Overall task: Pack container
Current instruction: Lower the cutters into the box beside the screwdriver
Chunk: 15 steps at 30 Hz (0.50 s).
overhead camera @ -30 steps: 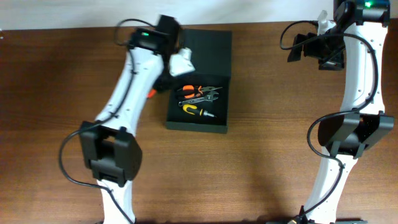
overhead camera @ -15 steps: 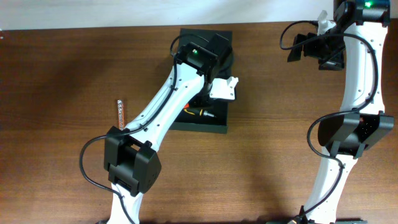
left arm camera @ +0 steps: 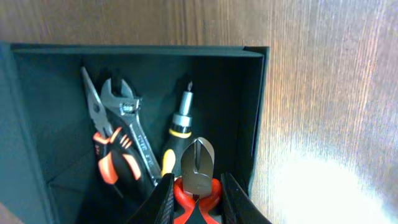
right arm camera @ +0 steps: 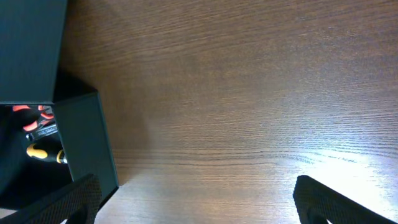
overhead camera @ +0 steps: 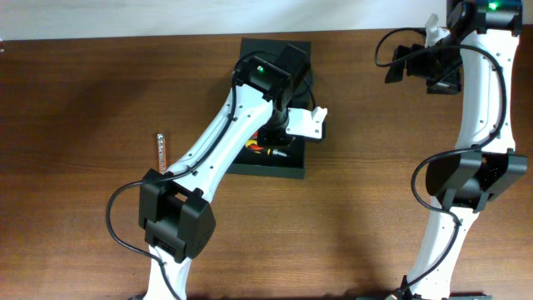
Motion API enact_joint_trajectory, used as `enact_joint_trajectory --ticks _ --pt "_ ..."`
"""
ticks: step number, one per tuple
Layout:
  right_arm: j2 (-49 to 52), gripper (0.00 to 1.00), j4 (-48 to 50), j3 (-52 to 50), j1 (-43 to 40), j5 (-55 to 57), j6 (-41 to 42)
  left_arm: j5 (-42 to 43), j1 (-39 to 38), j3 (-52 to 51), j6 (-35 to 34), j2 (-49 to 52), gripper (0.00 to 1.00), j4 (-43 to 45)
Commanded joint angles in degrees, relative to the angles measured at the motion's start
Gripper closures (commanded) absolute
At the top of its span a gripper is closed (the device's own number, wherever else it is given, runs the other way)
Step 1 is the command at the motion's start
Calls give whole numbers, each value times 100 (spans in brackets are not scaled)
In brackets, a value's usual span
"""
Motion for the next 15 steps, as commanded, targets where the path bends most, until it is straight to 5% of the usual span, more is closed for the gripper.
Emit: enact_joint_trajectory --ticks 1,15 --pt "-212 1 -22 -37 -4 -31 22 133 24 -197 195 44 98 33" --pt "-212 1 -39 -37 -4 -31 24 -133 144 -1235 195 50 98 916"
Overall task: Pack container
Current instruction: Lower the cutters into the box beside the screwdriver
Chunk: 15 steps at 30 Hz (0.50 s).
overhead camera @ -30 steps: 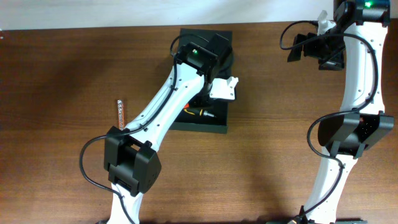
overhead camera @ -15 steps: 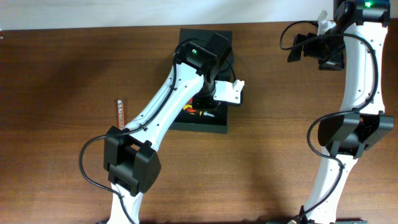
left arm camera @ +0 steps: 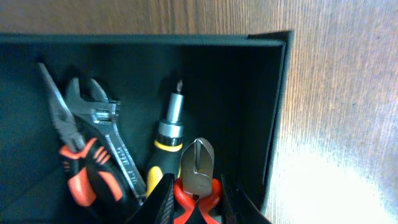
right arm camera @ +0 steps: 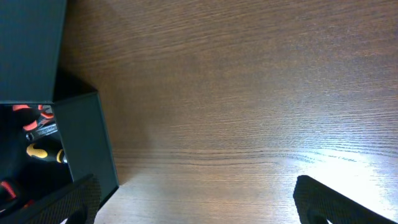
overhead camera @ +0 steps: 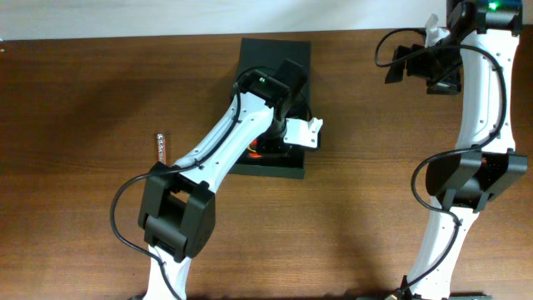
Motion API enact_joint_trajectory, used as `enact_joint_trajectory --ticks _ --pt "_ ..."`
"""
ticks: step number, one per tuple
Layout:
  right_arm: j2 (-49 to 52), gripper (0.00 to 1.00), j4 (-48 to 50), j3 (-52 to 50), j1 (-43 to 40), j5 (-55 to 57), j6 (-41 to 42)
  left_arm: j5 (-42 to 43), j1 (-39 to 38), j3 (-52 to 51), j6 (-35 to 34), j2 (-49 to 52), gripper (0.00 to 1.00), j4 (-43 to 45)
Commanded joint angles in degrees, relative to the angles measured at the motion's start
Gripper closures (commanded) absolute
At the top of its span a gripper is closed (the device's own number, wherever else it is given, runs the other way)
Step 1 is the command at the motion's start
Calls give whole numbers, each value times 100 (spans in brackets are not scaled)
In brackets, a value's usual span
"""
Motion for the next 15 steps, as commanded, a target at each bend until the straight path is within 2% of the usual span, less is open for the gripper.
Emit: enact_joint_trajectory --ticks 1,15 --pt "-212 1 -33 -37 -4 -33 24 -66 101 -284 116 50 98 127" --pt "-212 1 -33 -37 -4 -35 26 -59 330 -1067 116 50 97 671"
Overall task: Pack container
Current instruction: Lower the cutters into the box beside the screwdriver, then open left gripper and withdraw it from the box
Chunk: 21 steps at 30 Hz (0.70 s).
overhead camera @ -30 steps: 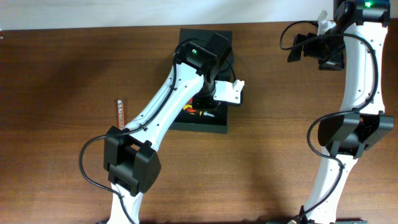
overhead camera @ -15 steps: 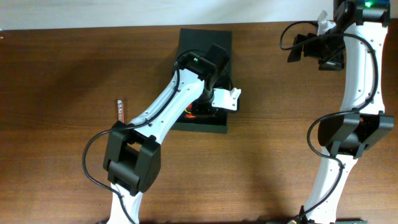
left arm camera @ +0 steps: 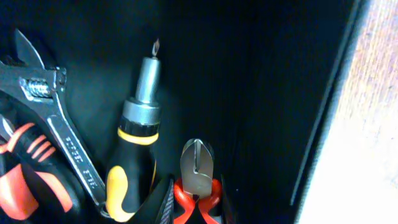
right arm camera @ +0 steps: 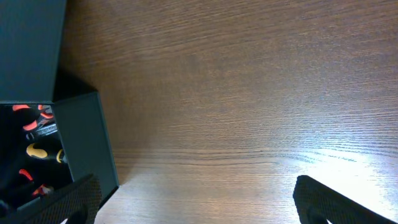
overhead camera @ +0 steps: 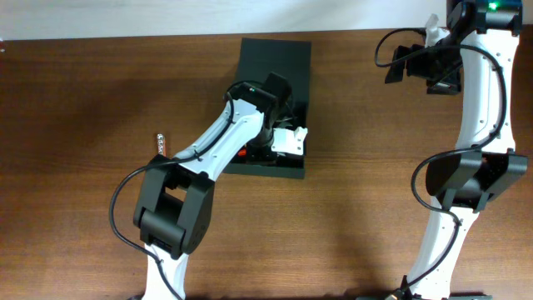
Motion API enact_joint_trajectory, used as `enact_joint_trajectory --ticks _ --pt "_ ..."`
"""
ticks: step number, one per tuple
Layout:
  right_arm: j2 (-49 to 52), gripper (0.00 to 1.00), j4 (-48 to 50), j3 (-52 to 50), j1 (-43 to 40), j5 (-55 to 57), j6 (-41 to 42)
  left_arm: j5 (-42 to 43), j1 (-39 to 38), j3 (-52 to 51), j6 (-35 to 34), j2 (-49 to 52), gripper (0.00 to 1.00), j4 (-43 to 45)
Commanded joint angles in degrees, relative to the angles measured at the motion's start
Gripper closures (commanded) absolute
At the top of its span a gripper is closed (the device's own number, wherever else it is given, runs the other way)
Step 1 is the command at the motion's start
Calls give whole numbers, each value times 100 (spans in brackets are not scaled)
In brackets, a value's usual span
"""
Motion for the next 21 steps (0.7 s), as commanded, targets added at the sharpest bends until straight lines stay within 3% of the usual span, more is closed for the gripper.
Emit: enact_joint_trajectory --ticks 1,9,11,12,21 --pt "-212 1 -33 -37 -4 -33 28 -17 35 -96 96 55 95 35" --pt "-212 1 -33 -37 -4 -33 28 -17 35 -96 68 55 70 37" --pt "-212 1 -33 -37 -4 -33 28 -22 35 -96 70 55 51 -2" --pt "-212 1 -33 -37 -4 -33 28 -55 35 -96 66 55 48 -35" --pt "-212 1 -33 -37 -4 -33 28 -662 39 546 -973 39 40 -245"
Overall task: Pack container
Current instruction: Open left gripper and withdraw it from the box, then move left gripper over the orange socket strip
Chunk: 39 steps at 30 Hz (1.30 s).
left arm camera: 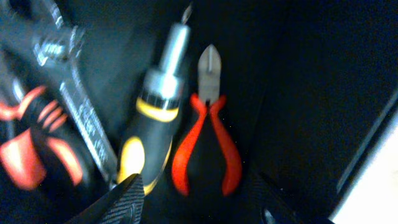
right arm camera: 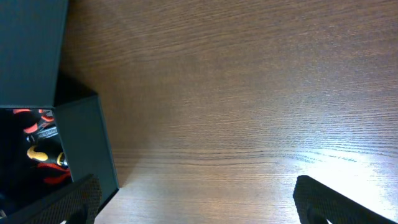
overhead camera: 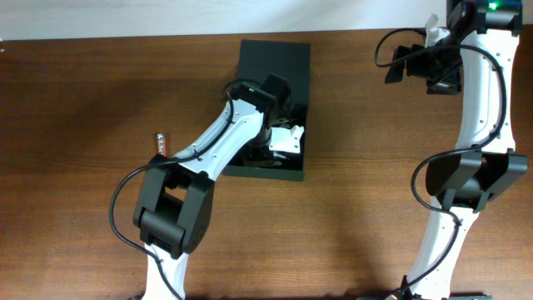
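Observation:
The open black box stands mid-table, its inside filling the left wrist view. Red-handled cutters lie loose on its floor beside a yellow-and-black screwdriver, an adjustable wrench and orange-handled pliers. My left gripper hangs open just over the cutters' handles, one finger on each side, touching nothing. From overhead the left wrist covers the box's contents. My right gripper is open over bare wood at the far right; the box wall shows at its left.
A small metal strip lies on the wood left of the box. The box's flat lid lies behind it. The white back edge of the table runs along the top. The right arm's base stands at the right.
My left gripper has opened and let go of the red cutters, which now lie on the box floor next to the screwdriver. The right arm has not moved.
My left gripper held the red cutters above the box's near end. It then stood lower and further in, then deep inside beside the screwdriver. Now the cutters rest in the box and the gripper is open. The right arm stayed still throughout.

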Motion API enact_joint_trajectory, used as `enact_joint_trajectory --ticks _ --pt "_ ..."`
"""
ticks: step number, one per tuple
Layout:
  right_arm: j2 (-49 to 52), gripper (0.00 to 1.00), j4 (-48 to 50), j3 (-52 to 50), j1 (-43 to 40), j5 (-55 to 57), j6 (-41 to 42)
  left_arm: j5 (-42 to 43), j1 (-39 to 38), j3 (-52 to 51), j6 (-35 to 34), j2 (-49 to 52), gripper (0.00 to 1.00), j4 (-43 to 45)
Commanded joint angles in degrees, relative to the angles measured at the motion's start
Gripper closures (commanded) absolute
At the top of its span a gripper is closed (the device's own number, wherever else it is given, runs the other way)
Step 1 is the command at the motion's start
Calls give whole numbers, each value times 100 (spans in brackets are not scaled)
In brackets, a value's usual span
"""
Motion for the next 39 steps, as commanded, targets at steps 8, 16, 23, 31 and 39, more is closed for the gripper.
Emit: enact_joint_trajectory --ticks 8,16,23,31,39 --pt "-212 2 -33 -35 -4 -33 26 -173 50 2396 -1528 31 52 -1123" --pt "-212 1 -33 -35 -4 -33 26 -168 656 3755 -3139 28 52 -1797" --pt "-212 1 -17 -35 -4 -31 24 -94 2052 3644 -4721 50 47 -2214" --pt "-212 1 13 -35 -4 -31 24 1377 3257 3617 -4937 118 48 -2328" --pt "-212 1 24 -35 -4 -31 26 671 3248 2964 -6323 616 51 -2229"
